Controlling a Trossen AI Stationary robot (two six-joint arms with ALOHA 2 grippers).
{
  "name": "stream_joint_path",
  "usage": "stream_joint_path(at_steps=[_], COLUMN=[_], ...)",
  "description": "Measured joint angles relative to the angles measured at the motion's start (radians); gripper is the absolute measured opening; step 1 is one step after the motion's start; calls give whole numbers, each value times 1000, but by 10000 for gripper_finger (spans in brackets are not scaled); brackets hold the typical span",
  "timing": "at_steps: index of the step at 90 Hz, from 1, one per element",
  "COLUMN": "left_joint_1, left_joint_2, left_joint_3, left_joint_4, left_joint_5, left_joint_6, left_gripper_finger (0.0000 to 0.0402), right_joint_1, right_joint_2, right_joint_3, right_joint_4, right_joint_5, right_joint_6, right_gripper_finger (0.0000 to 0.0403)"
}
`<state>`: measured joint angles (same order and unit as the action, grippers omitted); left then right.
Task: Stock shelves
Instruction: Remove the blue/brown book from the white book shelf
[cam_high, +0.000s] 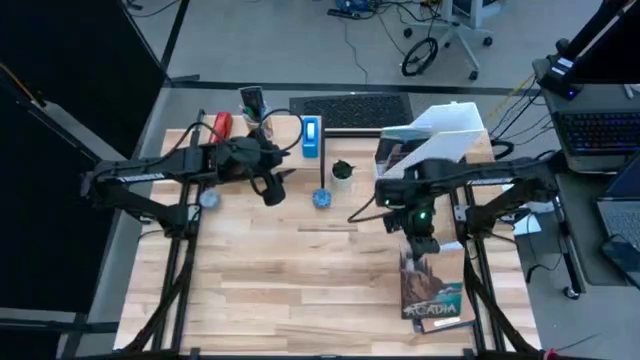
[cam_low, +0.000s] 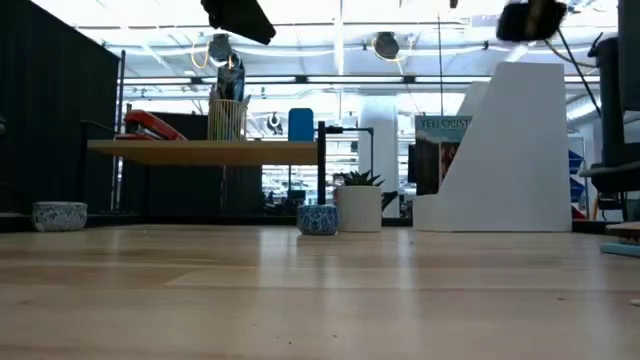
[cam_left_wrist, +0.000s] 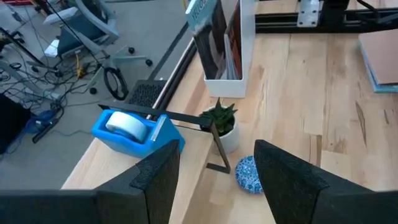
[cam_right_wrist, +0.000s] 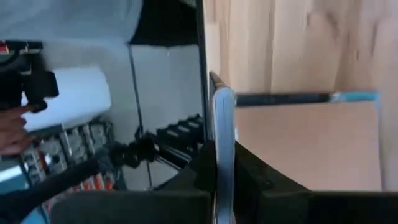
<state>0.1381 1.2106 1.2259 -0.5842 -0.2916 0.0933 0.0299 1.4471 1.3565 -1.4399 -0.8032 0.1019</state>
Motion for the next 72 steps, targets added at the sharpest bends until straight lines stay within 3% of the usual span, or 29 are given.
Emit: stream_joint_path(at_steps=[32,59,72], left_joint_1=[0,2,8], left_joint_2=[0,0,0], left_joint_3=[0,0,0], left_joint_4=[-4,-2,0], left_joint_5=[0,0,0], left_joint_6=[1,21,21], left_gripper_finger=[194,194,194], right_joint_1=[50,48,49], right_joint_2=[0,0,0], right_joint_3=[-277,-383,-390], right_joint_4=[68,181,188], right_joint_5=[-44,-38,20], right_joint_6=[-181,-165,-166], right_gripper_finger=[7,14,15])
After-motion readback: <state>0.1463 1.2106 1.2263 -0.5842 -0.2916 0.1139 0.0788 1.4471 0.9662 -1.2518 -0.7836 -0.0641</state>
